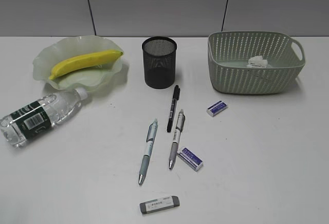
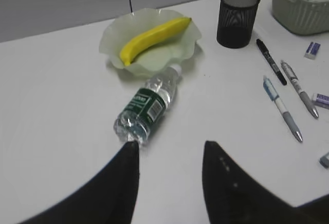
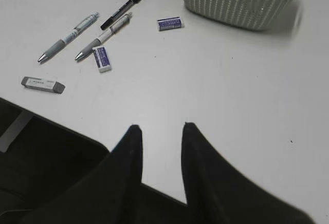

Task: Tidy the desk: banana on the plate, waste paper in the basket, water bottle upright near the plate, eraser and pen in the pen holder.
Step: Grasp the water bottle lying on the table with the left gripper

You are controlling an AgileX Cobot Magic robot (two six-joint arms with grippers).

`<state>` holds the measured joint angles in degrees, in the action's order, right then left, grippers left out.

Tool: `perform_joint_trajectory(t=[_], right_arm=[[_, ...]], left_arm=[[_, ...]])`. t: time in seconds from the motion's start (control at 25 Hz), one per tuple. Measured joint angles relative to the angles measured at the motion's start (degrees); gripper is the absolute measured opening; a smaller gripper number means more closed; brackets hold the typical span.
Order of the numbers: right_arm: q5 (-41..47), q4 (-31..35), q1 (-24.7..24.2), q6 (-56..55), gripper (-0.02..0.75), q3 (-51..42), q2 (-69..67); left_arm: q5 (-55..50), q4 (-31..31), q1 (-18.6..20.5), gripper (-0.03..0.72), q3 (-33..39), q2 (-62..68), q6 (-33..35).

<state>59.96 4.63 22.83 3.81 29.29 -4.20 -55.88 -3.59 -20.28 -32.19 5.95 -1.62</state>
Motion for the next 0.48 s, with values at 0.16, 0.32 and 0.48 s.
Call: perform_joint_trajectory(t=[0.16, 0.32, 0.48], right_arm=[[-0.16, 0.00, 0.00, 0.13, 0.224, 0.00, 0.39], [-0.16, 0.00, 0.05, 0.13, 0.224, 0.00, 0.61], [-0.16, -0.07, 0.05, 0.13, 0.226, 0.00, 1.04]], left_arm=[[8.49, -1.82, 0.00, 0.310, -0.76, 12.83, 4.84], [16.13, -5.84, 0.00, 0.351, -1.37, 32.88, 6.37], [18.20, -7.16, 0.00, 0.521, -6.87, 56.27, 6.57]])
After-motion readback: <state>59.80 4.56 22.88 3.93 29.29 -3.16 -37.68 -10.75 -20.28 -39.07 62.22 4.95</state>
